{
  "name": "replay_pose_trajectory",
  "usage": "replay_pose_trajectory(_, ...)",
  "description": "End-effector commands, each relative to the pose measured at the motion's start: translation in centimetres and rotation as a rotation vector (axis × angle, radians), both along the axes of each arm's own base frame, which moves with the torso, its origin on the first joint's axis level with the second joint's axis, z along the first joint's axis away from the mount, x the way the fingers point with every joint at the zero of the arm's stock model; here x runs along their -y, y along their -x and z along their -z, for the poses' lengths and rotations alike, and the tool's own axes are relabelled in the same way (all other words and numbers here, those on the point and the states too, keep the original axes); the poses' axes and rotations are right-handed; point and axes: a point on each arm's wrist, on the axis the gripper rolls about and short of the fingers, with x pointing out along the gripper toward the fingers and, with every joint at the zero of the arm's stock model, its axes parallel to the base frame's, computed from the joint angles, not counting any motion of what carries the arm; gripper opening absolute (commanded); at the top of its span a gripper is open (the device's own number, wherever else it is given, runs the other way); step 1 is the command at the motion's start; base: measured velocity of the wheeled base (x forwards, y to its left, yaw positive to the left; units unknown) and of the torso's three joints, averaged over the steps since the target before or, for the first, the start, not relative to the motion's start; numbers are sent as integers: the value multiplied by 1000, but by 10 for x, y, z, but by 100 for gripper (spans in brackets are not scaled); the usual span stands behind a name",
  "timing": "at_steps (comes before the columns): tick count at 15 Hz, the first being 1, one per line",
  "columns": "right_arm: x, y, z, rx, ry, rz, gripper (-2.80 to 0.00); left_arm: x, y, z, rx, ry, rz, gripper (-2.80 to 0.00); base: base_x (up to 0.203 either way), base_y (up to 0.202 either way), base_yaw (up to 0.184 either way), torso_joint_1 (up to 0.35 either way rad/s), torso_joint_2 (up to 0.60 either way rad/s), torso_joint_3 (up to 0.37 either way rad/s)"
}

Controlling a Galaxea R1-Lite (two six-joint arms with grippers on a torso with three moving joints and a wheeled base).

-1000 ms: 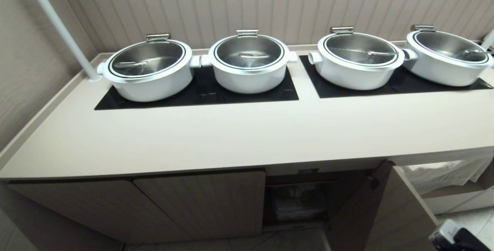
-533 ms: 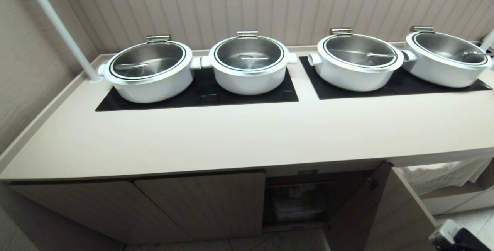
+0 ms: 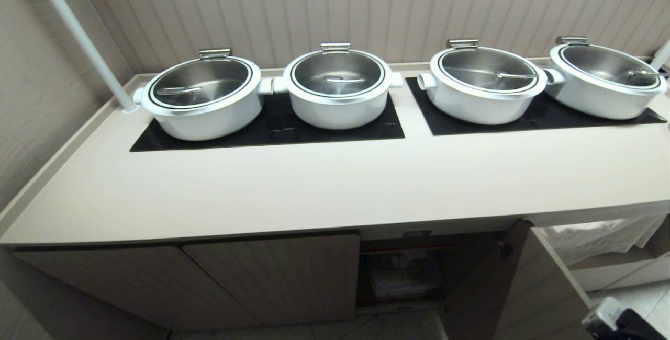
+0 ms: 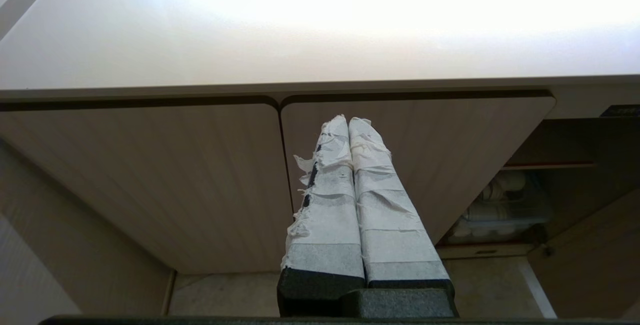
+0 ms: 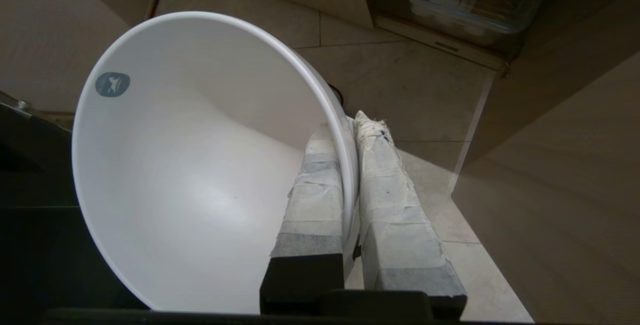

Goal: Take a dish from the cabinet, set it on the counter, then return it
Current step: Place it on the table

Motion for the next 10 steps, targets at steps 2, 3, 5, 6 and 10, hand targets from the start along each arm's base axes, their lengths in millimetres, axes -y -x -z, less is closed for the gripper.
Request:
replay_pose_trajectory(2,-1,-1,0,1,0,1,-280,0,0,0,0,1,-1,-280,0,0,0,0,0,0)
replay_pose_trajectory(3,-1,-1,0,1,-1,1,-280,0,0,0,2,1,-1,-280,0,0,0,0,0,0)
replay_pose_trajectory(5,-1,-1,0,6,2,5,-280,0,0,0,1,1,-1,-280,0,0,0,0,0,0)
replay_pose_trajectory(6,-1,-2,-1,16,5,20,-280,0,0,0,2,1,-1,-280,0,0,0,0,0,0)
replay_pose_trajectory(10,-1,-1,0,10,10,21,-280,0,0,0,2,1,-1,-280,0,0,0,0,0,0)
